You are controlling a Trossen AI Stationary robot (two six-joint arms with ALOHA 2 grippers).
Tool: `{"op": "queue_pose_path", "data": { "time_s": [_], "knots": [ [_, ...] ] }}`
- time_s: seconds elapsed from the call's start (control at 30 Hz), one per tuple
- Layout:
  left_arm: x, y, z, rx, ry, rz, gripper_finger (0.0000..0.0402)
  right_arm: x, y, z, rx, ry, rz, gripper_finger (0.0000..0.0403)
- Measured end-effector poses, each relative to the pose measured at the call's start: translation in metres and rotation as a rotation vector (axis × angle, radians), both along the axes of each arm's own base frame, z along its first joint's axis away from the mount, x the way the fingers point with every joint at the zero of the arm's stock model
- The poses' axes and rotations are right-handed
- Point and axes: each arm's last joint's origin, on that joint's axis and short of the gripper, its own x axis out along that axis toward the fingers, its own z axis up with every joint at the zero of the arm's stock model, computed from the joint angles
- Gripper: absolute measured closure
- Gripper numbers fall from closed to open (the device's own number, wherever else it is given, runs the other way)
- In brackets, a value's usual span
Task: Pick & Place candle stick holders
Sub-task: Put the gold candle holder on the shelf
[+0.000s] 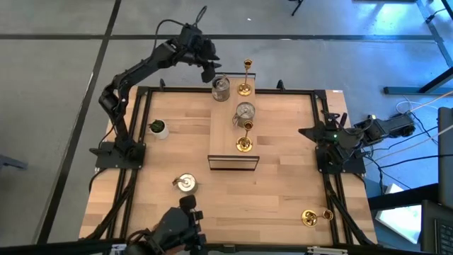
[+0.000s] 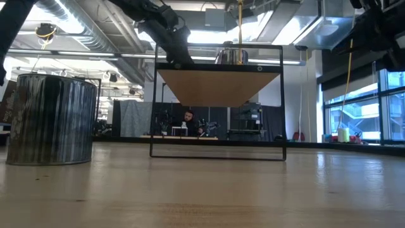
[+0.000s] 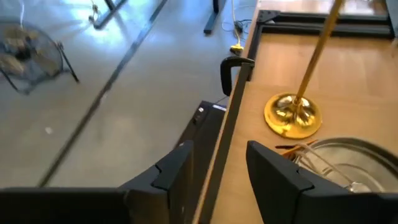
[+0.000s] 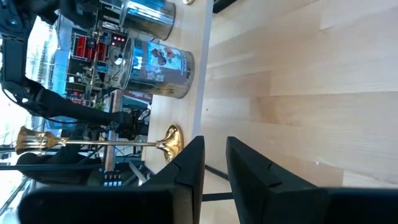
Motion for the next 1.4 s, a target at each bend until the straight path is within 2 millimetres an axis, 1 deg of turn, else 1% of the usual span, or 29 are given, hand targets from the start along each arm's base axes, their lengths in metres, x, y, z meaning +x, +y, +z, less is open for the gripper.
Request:
{"op": "queue_pose_path", "data": {
  "time_s": [0.2,0.3,0.37,0.47,0.6,0.67,0.8,0.9,0.97,1.03,1.17,1.4],
  "knots": [
    [-0.002,0.001,-0.001,-0.09,-0.032,0.058,0.0281,0.0,0.0,0.0,-0.028,0.018,0.024,0.0332],
    [-0.003,0.001,-0.001,-0.128,-0.044,0.084,0.0298,0.0,0.0,0.0,-0.063,0.034,0.054,0.0332],
    [-0.005,-0.002,0.003,-0.152,-0.058,0.1,0.0313,0.001,0.001,0.0,-0.085,0.037,0.067,0.0332],
    [-0.011,-0.011,0.018,-0.148,-0.093,0.099,0.0343,0.001,0.0,0.001,-0.12,0.049,0.08,0.0332],
    [-0.021,-0.029,0.042,-0.105,-0.134,0.093,0.0391,0.001,0.0,0.001,-0.168,0.068,0.103,0.0332],
    [-0.025,-0.038,0.053,-0.115,-0.166,0.101,0.0397,0.001,0.0,0.001,-0.182,0.073,0.111,0.0332],
    [-0.028,-0.06,0.067,-0.162,-0.205,0.1,0.04,0.001,0.0,0.001,-0.207,0.083,0.125,0.0332],
    [-0.023,-0.079,0.073,-0.212,-0.22,0.087,0.0399,0.001,0.001,0.001,-0.225,0.089,0.159,0.0332],
    [-0.018,-0.094,0.074,-0.235,-0.203,0.123,0.0399,0.002,0.002,0.001,-0.243,0.098,0.198,0.0332],
    [-0.013,-0.11,0.075,-0.207,-0.17,0.186,0.04,0.002,0.003,0.001,-0.26,0.109,0.235,0.0332],
    [-0.005,-0.144,0.079,-0.185,-0.14,0.255,0.0399,0.002,0.003,0.002,-0.288,0.111,0.264,0.0332],
    [0.006,-0.197,0.074,-0.238,-0.071,0.296,0.04,0.003,0.004,0.002,-0.306,0.112,0.278,0.0332]
  ]
}}
